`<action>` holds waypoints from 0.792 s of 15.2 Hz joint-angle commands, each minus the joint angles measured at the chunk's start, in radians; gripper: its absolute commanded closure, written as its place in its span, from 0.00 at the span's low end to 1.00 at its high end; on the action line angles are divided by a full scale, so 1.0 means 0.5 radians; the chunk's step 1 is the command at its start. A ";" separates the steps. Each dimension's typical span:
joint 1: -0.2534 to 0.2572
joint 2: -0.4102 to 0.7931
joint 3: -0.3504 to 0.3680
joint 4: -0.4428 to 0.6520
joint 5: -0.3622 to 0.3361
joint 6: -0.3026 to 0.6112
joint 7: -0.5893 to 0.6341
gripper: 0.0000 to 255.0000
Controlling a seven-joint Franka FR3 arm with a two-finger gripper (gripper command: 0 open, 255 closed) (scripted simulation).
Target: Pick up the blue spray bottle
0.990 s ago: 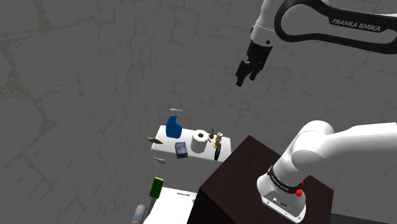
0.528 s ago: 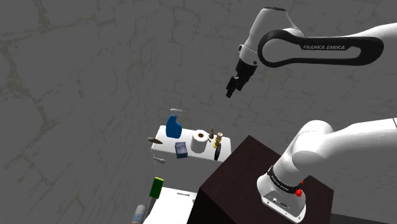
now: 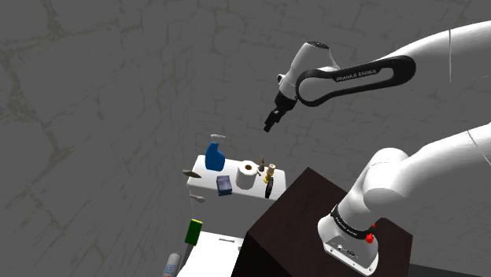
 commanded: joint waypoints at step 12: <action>0.563 1.154 -0.397 0.265 1.359 0.996 -1.556 0.00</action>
